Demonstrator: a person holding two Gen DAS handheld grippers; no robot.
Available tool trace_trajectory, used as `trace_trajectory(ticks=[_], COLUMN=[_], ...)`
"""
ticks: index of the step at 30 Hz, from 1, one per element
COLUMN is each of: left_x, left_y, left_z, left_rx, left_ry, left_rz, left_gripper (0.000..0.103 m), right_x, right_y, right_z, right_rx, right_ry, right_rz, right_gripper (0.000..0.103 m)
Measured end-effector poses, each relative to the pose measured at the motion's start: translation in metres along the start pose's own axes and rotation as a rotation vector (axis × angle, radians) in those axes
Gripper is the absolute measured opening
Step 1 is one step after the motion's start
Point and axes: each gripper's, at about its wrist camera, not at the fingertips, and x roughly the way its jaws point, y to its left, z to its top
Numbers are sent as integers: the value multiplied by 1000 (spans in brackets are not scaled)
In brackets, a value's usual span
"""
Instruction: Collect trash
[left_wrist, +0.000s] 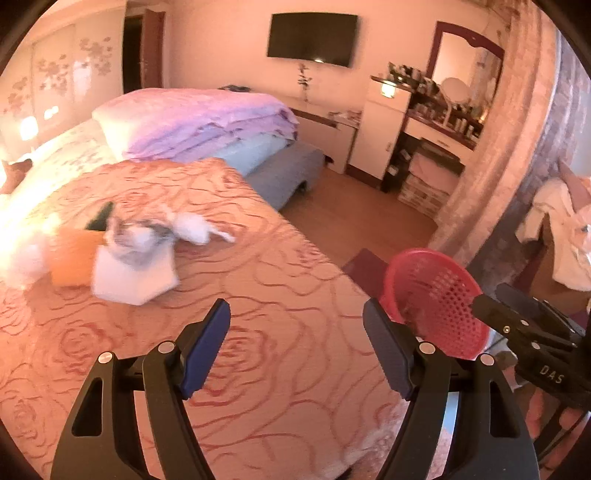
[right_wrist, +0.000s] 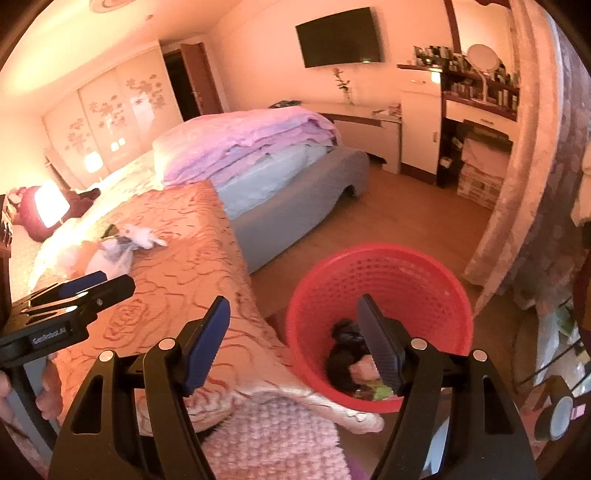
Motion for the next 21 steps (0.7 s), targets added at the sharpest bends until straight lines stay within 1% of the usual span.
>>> trace_trajectory(ticks=[6,12,18,21], left_x=[-8,-15,-9,1], left_y=[35,79,120,132], left_z=[-4,-6,-5,-2], left_rx=[-64,-147,-224,-240], left_ry=[-10,-23,-22,-5], left_rz=[47,108,171,181], left_gripper=[72,72,71,71], right_x=[2,6,14,18], right_y=[21,42,58,60], right_z=[4,8,9,8], right_rx=[-15,-25,-28,-31], right_ry=[-2,-4,5,11], right_rz=[36,78,118,128], right_gripper=[69,69,69,69])
